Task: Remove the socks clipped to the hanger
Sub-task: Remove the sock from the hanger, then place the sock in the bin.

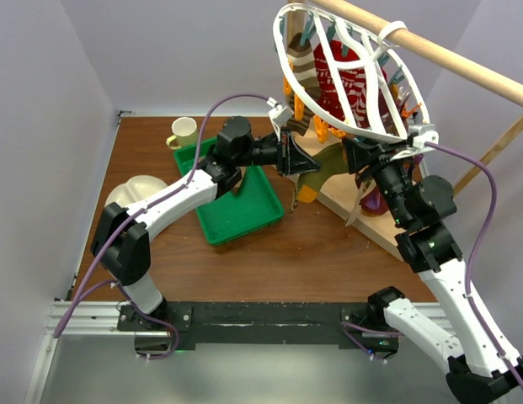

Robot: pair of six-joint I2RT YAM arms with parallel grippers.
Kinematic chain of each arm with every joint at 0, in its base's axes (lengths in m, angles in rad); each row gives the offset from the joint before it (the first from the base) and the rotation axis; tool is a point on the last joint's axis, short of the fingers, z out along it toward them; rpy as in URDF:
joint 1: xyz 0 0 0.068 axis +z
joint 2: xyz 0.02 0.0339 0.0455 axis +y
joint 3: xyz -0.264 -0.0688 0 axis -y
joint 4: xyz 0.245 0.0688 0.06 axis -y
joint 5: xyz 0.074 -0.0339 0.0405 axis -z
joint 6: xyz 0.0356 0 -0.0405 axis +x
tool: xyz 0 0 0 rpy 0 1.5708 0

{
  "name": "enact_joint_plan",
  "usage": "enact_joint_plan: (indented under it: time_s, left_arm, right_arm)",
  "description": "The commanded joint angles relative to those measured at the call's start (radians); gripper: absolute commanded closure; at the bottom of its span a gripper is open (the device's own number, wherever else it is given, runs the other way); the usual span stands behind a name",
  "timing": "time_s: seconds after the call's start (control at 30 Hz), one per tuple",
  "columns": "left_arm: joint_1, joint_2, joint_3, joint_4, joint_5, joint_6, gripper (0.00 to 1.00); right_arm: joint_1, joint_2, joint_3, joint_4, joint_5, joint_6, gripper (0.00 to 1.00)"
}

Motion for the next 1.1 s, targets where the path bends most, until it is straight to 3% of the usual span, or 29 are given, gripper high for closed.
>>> enact_joint_plan:
  time_s: [0.0,0.2,0.3,0.47,0.8,0.83,0.9,0.97,1.0,1.07]
  left_arm:
    - [0.008,-0.039,0.035,-0.008,0.010,-0.017,1.00]
    - [0.008,-0.042,0.018,-0.002,0.001,-0.019,1.00]
    - [0.008,-0.045,0.011,-0.002,-0.005,-0.017,1.00]
    - [0.008,-0.070,-0.022,-0.008,-0.037,-0.006,1.00]
    - [0.018,-0.176,-0.135,-0.096,-0.254,0.047,1.00]
    - [0.024,-0.194,-0.156,-0.096,-0.267,0.047,1.00]
    - [0.028,-0.209,-0.173,-0.096,-0.297,0.046,1.00]
    - [0.035,-0.223,-0.192,-0.093,-0.307,0.043,1.00]
    - [0.035,-0.228,-0.198,-0.093,-0.310,0.041,1.00]
    - [0.038,-0.236,-0.209,-0.091,-0.320,0.040,1.00]
  right_arm:
    - [-0.003,-0.007,-0.001,0.096,0.020,0.011,0.61]
    - [-0.003,-0.005,0.007,0.076,0.020,0.017,0.90]
    - [-0.003,-0.003,0.010,0.059,0.027,0.017,0.99]
    - [-0.005,-0.006,0.011,0.044,0.024,0.020,1.00]
    - [-0.003,-0.011,0.008,0.023,0.034,0.023,0.99]
    - [-0.003,-0.010,0.017,0.015,0.037,0.026,0.97]
    - [-0.005,-0.010,0.031,-0.014,0.043,0.038,0.75]
    - [-0.005,-0.013,0.039,-0.051,0.040,0.046,0.49]
    - [-0.003,-0.014,0.046,-0.063,0.039,0.055,0.32]
    - [-0.003,-0.028,0.050,-0.098,0.039,0.064,0.20]
